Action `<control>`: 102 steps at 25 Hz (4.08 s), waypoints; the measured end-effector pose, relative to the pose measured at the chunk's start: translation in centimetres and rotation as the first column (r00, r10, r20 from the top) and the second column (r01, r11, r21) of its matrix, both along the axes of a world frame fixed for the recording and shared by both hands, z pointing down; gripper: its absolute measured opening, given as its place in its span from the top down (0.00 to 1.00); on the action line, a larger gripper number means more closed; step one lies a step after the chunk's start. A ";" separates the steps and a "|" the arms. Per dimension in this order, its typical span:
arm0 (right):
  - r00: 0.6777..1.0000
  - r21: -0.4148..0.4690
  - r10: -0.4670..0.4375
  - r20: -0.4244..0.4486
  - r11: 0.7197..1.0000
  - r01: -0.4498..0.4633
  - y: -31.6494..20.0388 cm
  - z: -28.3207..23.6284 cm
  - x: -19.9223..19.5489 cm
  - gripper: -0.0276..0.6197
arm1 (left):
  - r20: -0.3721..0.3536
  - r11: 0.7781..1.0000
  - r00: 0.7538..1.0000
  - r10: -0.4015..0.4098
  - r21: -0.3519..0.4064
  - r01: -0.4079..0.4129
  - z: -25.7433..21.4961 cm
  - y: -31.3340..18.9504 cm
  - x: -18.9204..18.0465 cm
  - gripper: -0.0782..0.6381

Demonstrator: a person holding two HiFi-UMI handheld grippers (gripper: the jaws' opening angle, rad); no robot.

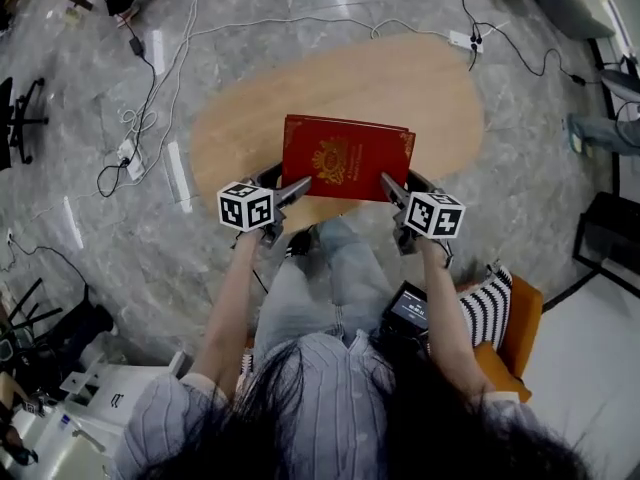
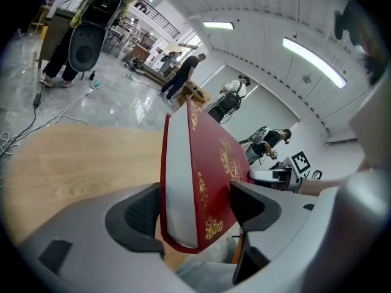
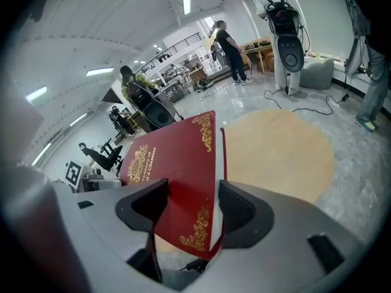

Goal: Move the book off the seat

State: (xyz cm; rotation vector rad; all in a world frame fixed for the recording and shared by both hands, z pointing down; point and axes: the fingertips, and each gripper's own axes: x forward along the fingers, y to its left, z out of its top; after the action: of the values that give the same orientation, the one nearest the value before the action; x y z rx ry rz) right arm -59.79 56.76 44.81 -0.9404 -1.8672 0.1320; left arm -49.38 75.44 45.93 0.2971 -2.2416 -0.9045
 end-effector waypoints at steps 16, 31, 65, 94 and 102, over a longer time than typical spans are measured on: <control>0.986 0.046 0.000 -0.168 0.999 0.008 0.2 14.0 -2.1 0.53 | -0.183 0.999 0.983 0.026 0.027 -0.022 12.8 0.1 -2.1 0.39; 0.988 0.133 0.021 -0.150 0.991 -0.001 -0.8 18.4 -1.8 0.53 | -0.274 0.998 0.960 0.052 0.054 -0.039 17.8 -0.2 -2.0 0.39; 0.968 -0.136 0.189 0.163 0.976 -0.167 -3.5 -10.3 8.1 0.58 | 0.239 0.980 0.960 0.147 -0.166 -0.109 -12.4 -3.6 5.5 0.39; 0.662 -0.177 0.654 0.366 0.748 -0.640 -22.5 -18.7 27.9 0.86 | 0.385 0.804 0.722 0.576 -0.107 -0.585 -18.1 -17.0 16.5 0.74; 0.496 -0.183 0.782 0.377 0.588 -0.788 -30.0 -19.6 34.5 0.87 | 0.371 0.641 0.564 0.738 -0.120 -0.758 -18.7 -24.4 18.5 0.76</control>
State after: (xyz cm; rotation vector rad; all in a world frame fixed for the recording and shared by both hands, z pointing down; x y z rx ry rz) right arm -25.27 26.76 25.17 0.0154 -2.5981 0.5067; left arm -30.90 51.05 27.22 1.4599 -2.0753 -0.4345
